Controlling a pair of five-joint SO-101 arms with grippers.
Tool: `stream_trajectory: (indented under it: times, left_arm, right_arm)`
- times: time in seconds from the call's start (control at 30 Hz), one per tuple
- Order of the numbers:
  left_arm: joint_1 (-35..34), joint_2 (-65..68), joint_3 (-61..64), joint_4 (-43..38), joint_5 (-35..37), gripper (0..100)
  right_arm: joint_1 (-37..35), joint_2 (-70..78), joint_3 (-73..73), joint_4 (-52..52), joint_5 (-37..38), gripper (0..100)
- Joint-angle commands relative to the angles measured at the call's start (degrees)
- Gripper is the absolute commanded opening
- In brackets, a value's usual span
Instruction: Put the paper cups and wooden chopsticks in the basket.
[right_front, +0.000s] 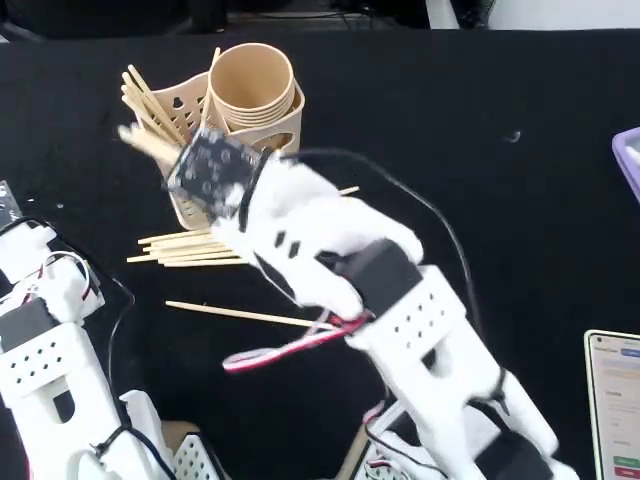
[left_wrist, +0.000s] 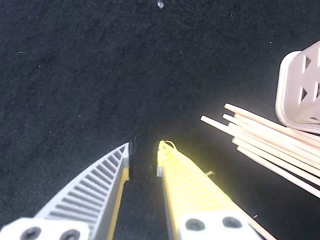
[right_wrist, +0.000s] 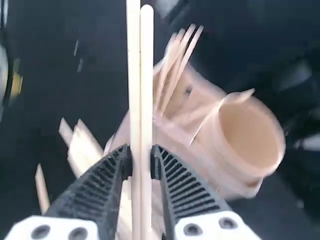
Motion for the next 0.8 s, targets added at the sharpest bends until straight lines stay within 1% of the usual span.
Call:
stream_trajectory:
  times: [0.0, 0.3, 0.47, 0.57, 0.77]
  left_arm:
    - [0.04, -0.97, -0.40, -0.62, -0.26, 10]
    - [0.04, -0.97, -0.40, -0.62, -0.18, 10]
    - [0.04, -0.97, -0.40, -0.53, -0.18, 10]
    - [0.04, -0.97, -0.40, -0.53, -0.18, 10]
    - [0.04, -0.97, -0.40, -0.53, -0.18, 10]
  right_arm:
    - [0.00, 4.35, -7.34, -9.58, -3.60, 1.1]
    - [0.35, 20.26, -20.35, -31.74, -13.10, 1.1]
    - [2.11, 27.56, -26.59, -41.23, -17.41, 1.1]
    - [3.08, 31.87, -29.49, -43.16, -17.49, 1.1]
    - [3.96, 37.85, -29.49, -42.02, -17.67, 1.1]
